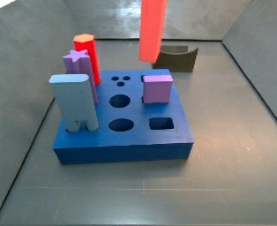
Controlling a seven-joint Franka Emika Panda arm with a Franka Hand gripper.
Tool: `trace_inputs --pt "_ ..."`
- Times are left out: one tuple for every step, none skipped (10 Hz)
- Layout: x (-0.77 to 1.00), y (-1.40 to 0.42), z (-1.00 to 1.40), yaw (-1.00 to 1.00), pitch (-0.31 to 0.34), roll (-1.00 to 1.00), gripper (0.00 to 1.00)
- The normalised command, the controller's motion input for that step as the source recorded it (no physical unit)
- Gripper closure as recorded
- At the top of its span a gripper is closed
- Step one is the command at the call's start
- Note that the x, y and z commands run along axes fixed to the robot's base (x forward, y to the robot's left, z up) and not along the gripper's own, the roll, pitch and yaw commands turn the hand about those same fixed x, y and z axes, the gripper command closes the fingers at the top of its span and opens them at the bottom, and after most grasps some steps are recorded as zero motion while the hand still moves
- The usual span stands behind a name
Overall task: Pick up the rectangle object. Move up. Place the rectangle object on the fixture. Regrasp the rectangle object. Move to above the board. Insert the rectangle object.
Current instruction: Insert the rectangle object.
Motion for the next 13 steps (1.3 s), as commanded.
trace_inputs --pt "0.00 -0.05 -0.41 -0.99 -0.141 -0.08 1.00" --pt "0.00 -0.06 -0.48 -0.99 -0.107 -0.05 1.00" --pt "0.00 -0.07 -0.53 -0.99 -0.103 -0.04 1.00" --pt "-0.01 -0.08 -0.55 -0.98 -0.120 -0.04 1.00" --pt "-0.01 -0.08 -0.53 -0.98 -0.107 -0.04 1.00" --pt "0.00 -0.08 -0.53 -0.97 -0.110 -0.04 1.00" --pt "0.00 -0.08 -0.50 -0.97 -0.104 -0.05 1.00" --pt "0.00 -0.07 -0.43 -0.95 -0.080 -0.08 1.00" --pt "0.00 -0.08 -0.43 -0.95 -0.063 -0.07 1.00" --pt "0.00 -0.11 -0.37 -0.91 -0.050 -0.09 1.00" --pt "0.01 -0.14 -0.27 -0.82 -0.029 -0.12 1.00" --pt "0.04 -0.14 -0.18 -0.84 0.000 -0.12 1.00" --pt "0.09 -0.15 -0.17 -0.82 0.000 -0.11 1.00"
